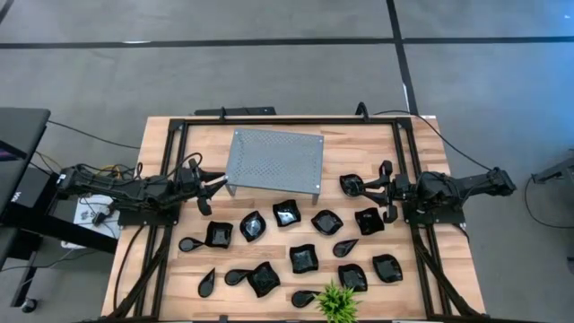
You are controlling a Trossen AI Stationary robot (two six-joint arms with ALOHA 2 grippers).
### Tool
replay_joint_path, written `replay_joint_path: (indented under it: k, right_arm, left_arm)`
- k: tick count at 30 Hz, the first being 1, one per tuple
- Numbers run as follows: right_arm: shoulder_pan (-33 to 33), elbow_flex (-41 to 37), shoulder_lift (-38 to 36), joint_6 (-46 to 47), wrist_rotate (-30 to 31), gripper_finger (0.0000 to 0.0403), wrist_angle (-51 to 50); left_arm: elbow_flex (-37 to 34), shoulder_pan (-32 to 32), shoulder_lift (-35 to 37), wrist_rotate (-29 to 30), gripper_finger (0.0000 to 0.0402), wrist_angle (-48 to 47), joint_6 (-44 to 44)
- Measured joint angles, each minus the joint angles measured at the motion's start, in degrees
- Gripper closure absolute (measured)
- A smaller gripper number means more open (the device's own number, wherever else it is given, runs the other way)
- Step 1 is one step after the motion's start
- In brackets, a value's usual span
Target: Pick & Place Mini shaped plates
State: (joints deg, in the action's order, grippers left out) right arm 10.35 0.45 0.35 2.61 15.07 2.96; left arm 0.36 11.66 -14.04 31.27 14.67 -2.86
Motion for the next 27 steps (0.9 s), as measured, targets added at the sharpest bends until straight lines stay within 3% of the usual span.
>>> replay_joint_path:
  k: [27]
  right_arm:
    - [-0.10,0.00,0.01,3.36,0.48,0.0310,0.29]
  left_arm:
    - [0.00,0.00,0.00,0.00,0.0279,-0.02,0.00]
